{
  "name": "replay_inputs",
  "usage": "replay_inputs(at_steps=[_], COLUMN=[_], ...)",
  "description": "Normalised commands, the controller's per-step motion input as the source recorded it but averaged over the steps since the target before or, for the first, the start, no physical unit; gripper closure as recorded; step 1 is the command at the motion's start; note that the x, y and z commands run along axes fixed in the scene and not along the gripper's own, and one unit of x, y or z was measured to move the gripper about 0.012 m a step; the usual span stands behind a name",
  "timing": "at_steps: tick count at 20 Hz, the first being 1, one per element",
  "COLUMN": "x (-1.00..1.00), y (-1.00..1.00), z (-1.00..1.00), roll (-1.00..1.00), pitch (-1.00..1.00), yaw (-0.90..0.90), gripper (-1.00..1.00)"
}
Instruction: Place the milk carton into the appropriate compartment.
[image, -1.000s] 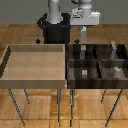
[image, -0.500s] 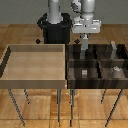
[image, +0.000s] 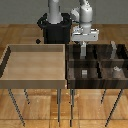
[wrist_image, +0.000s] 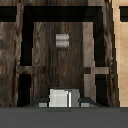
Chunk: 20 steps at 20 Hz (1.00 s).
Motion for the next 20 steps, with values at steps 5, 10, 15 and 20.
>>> replay_inputs(at_steps=[5, 10, 15, 20], x=[0.00, 0.00, 0.00, 0.00], y=[0.00, 0.00, 0.00, 0.00], z=[-0.20, 0.00, 0.00, 0.00], roll=[0.00, 0.00, 0.00, 0.00], pitch=[0.00, 0.00, 0.00, 0.00], yaw=[0.00, 0.00, 0.00, 0.00], gripper=[-1.00, -1.00, -1.00, -1.00])
